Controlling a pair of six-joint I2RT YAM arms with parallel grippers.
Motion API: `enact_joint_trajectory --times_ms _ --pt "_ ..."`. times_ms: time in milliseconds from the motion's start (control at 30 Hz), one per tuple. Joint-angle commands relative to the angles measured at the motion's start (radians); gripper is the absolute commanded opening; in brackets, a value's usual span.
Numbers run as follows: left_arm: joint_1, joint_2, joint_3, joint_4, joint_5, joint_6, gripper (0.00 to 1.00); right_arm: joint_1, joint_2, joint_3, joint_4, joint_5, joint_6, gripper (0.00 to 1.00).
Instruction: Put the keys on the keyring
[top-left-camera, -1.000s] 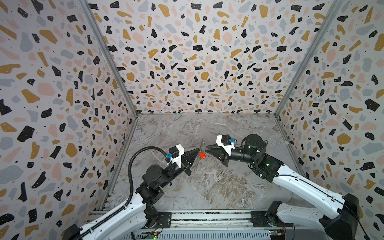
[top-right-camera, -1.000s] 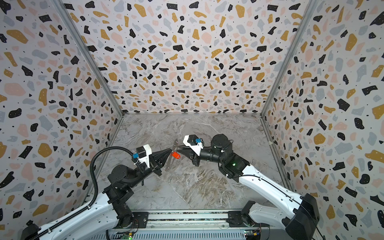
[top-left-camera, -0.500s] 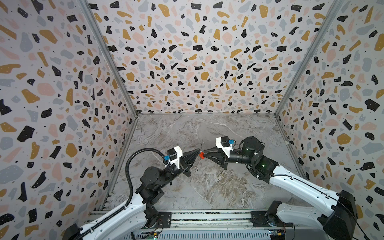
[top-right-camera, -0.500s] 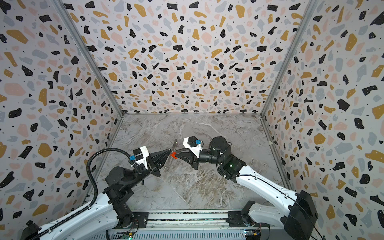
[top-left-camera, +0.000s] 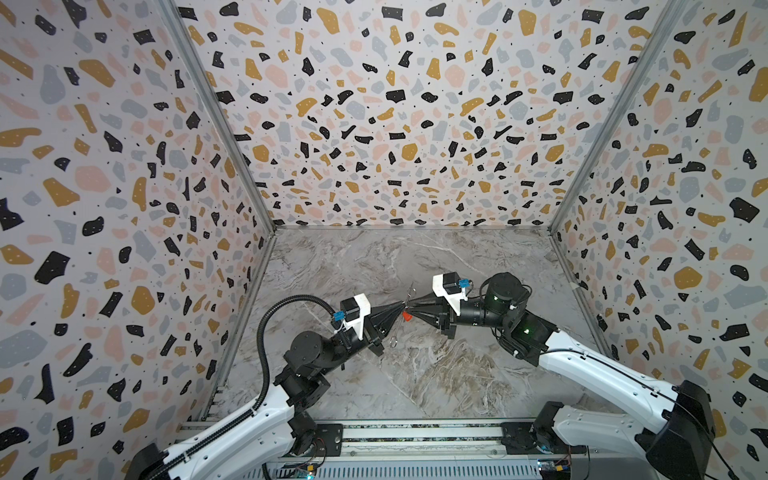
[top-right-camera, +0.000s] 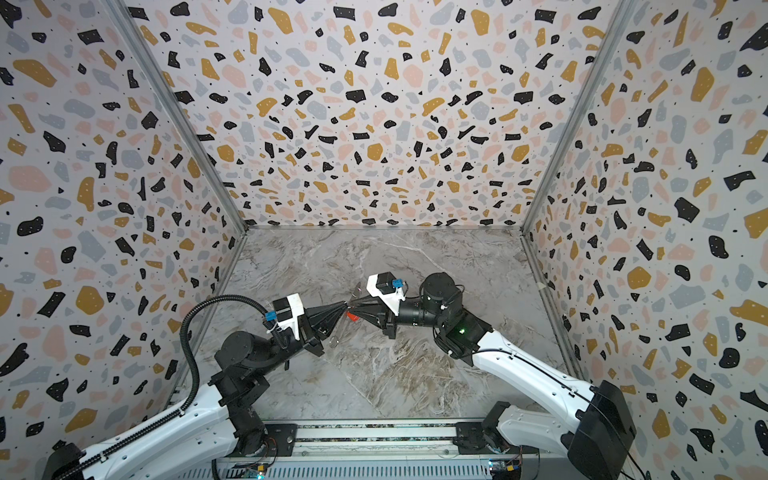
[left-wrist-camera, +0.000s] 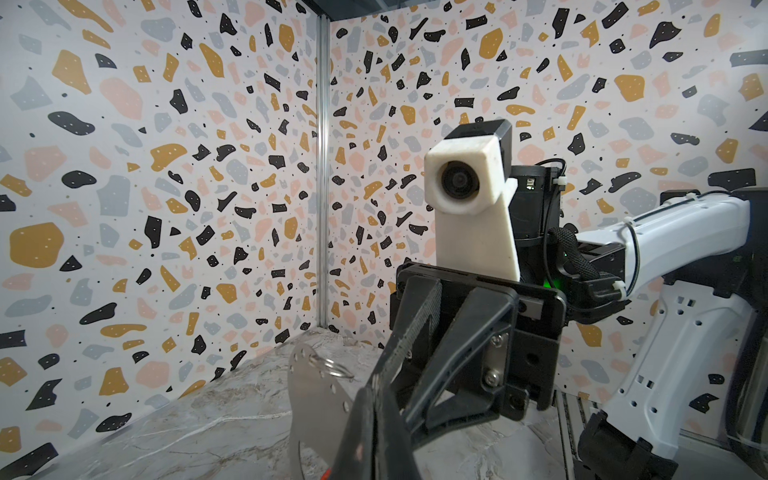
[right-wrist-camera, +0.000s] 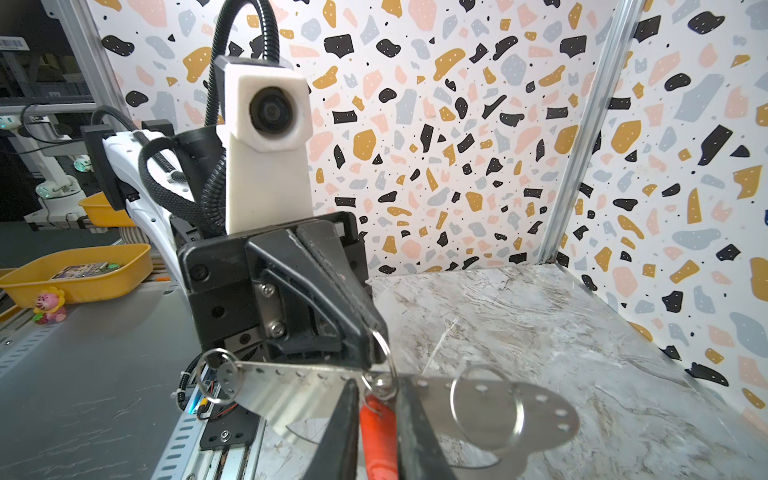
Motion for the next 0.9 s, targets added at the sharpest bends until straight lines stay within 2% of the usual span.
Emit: enact_joint_trajectory --times_ms 0,167,267,533,600,667,867 --pt "-0.007 -0.002 0.029 0.06 0.022 0.011 0.0 -0.004 -0.001 0.024 0.027 -0.022 0.007 0.17" --pt "-0.009 0.003 0.031 0.055 0.028 0.015 0.0 -0.004 0.003 0.026 0.029 -0.033 0.007 0.1" --pt "-0.009 0.007 0.033 0.05 0.029 0.013 0.0 -0.004 0.005 0.026 0.029 -0.041 0.007 0.0" --pt "-0.009 0.008 0.05 0.01 0.006 0.014 0.01 -0.004 0.001 0.034 -0.01 -0.027 -0.013 0.0" --pt "-0.009 -0.004 0.056 -0.015 -0.017 0.019 0.16 -0.005 -0.001 0.043 -0.033 -0.019 -0.023 0.0" --pt "-0.009 -0.023 0.064 -0.053 -0.033 0.038 0.23 -0.007 -0.003 0.052 -0.063 -0.007 -0.036 0.0" --pt "-0.009 -0.086 0.104 -0.177 -0.069 0.093 0.27 -0.02 -0.005 0.069 -0.132 0.013 -0.066 0.0"
